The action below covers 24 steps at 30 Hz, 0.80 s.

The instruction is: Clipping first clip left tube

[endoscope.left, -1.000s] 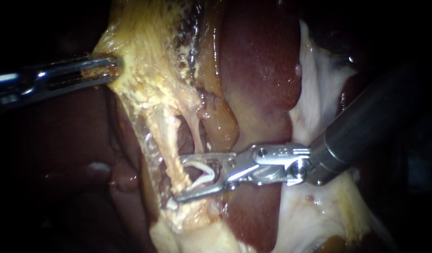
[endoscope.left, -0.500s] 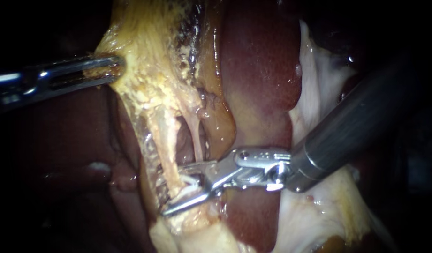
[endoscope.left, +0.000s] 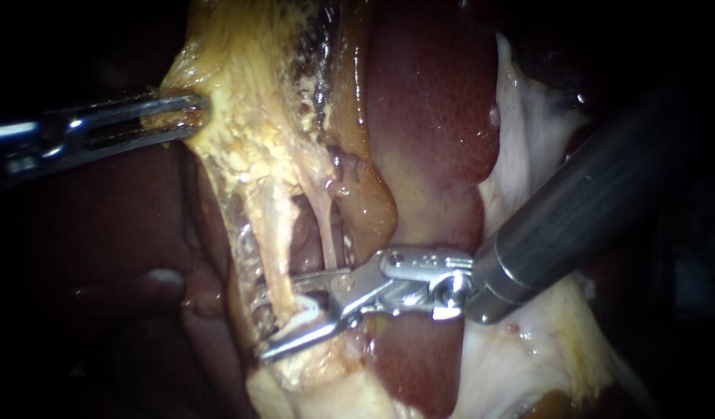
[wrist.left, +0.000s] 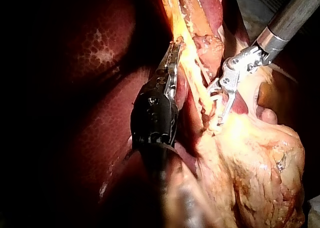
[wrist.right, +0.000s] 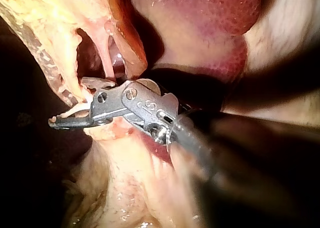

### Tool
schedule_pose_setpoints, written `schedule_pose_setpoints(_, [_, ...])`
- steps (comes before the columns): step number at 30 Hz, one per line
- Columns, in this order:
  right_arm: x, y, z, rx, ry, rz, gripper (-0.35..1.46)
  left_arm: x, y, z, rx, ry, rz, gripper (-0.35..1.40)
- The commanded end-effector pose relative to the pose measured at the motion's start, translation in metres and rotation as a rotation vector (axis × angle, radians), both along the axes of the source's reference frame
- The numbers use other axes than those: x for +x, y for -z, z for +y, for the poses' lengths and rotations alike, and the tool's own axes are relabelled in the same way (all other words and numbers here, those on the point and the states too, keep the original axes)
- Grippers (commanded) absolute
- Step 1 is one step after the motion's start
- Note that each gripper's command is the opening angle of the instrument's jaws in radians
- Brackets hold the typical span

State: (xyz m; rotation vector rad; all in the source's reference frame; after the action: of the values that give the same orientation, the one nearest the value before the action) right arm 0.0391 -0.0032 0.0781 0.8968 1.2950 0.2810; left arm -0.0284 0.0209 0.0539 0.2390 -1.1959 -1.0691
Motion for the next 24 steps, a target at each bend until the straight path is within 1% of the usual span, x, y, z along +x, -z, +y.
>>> schedule_pose_setpoints(1, [-0.0001,0.0000,0.0001,-0.002,-0.006,-0.003,0.32,0.0000,0.0000,0.0000,0.000,0.000,0.000,-0.35])
schedule_pose_setpoints(4, [0.0000,0.0002,0.0006,-0.002,-0.024,-0.006,0.29,0.0000,0.0000,0.0000,0.000,0.000,0.000,-0.35])
schedule_pose_setpoints(7, [0.0000,0.0003,0.0009,0.004,-0.034,0.005,0.28,-0.0001,0.0000,0.0000,0.000,0.000,0.000,-0.35])
schedule_pose_setpoints(15, [-0.0003,-0.0002,0.0009,0.018,-0.034,-0.002,0.28,-0.0001,0.0000,0.0000,0.000,0.000,0.000,-0.35])
schedule_pose_setpoints(22, [-0.0002,-0.0008,0.0003,0.024,-0.032,-0.006,0.28,-0.0001,0.0000,-0.0001,-0.001,0.000,0.000,-0.35])
schedule_pose_setpoints(24, [-0.0002,-0.0008,0.0003,0.024,-0.032,-0.006,0.25,-0.0001,0.0000,-0.0001,-0.001,0.000,0.000,-0.35])
